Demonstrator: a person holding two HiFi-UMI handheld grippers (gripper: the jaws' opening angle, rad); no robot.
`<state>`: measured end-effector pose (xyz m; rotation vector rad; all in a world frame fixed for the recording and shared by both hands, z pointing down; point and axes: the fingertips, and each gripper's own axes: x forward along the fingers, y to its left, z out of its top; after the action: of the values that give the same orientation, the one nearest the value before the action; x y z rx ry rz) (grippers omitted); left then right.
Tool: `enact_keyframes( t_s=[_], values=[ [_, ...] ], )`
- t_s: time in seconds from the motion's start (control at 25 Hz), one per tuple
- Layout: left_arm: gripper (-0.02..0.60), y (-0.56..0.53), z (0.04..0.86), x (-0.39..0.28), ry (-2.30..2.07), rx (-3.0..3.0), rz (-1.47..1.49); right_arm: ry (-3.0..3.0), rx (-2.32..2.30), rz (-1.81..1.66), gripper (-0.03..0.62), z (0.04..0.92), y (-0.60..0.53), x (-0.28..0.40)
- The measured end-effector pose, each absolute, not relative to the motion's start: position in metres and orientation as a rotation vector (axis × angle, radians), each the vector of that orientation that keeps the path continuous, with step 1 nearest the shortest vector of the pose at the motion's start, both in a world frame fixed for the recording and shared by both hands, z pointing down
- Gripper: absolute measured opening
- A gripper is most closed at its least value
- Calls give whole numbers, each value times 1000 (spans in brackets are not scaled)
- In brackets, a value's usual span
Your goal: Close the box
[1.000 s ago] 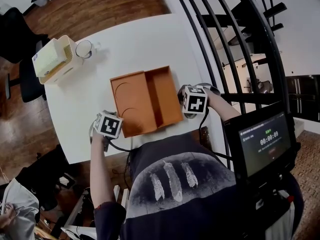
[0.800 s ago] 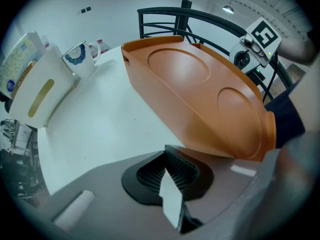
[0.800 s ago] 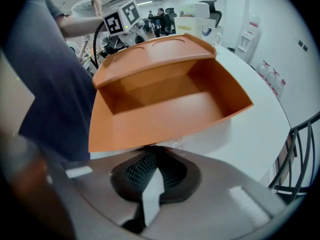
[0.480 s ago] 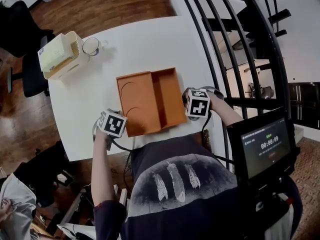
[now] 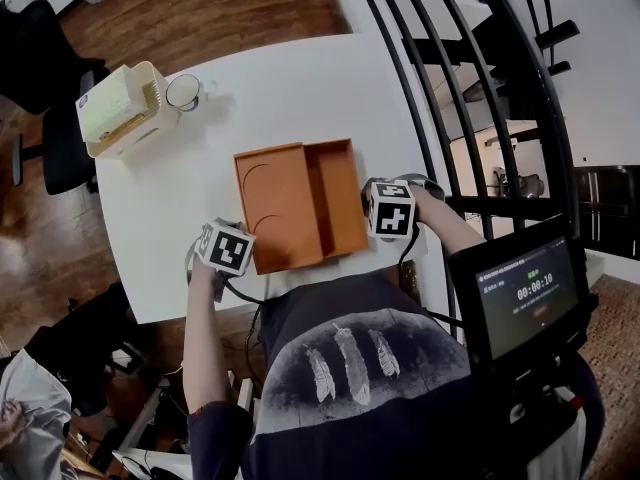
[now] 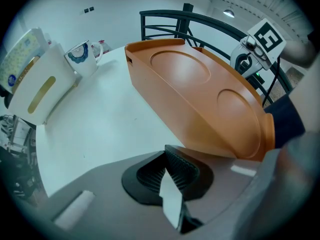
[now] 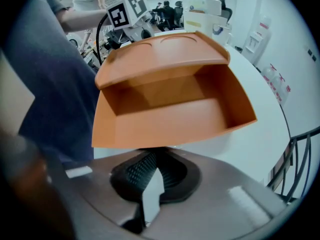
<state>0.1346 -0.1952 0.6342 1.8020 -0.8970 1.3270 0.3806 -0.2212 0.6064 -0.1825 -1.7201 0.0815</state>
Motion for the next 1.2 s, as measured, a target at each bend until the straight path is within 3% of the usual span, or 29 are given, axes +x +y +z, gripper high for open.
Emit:
enact_keyframes(
  t_s=[1.2],
  values=[
    [15,-194,631,141,-879,1816,1325,-1747,-196,11,5,598,-223,360]
  ],
)
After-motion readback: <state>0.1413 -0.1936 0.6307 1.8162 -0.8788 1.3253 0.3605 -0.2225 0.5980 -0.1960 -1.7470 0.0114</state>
